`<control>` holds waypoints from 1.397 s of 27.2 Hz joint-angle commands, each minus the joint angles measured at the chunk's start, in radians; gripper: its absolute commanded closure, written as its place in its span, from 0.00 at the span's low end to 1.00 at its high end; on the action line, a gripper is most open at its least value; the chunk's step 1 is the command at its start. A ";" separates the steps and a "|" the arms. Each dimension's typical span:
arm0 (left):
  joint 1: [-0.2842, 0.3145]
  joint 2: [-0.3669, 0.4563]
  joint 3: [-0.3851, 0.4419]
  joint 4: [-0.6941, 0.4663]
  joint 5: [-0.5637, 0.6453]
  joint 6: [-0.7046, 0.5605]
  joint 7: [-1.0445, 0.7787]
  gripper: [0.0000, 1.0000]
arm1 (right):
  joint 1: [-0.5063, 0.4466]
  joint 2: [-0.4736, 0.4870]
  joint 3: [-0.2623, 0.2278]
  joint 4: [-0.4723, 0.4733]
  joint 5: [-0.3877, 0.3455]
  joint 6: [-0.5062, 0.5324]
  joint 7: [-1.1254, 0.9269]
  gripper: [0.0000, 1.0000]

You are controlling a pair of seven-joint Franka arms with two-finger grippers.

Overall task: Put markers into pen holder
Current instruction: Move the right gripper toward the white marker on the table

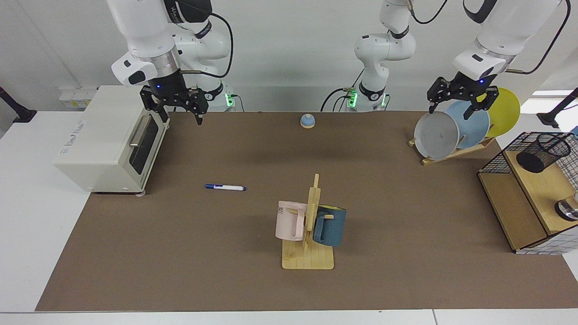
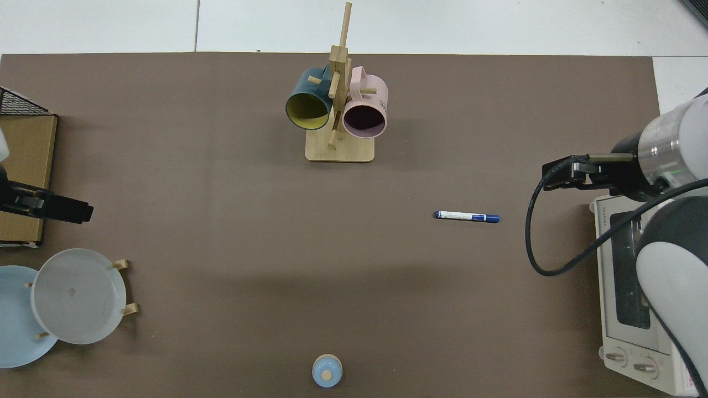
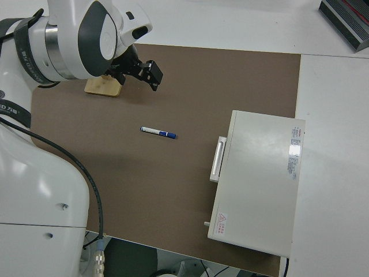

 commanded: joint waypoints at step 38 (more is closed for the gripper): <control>0.010 0.002 -0.006 0.011 -0.006 -0.020 0.002 0.00 | 0.058 -0.046 0.013 -0.097 0.035 0.111 0.637 0.01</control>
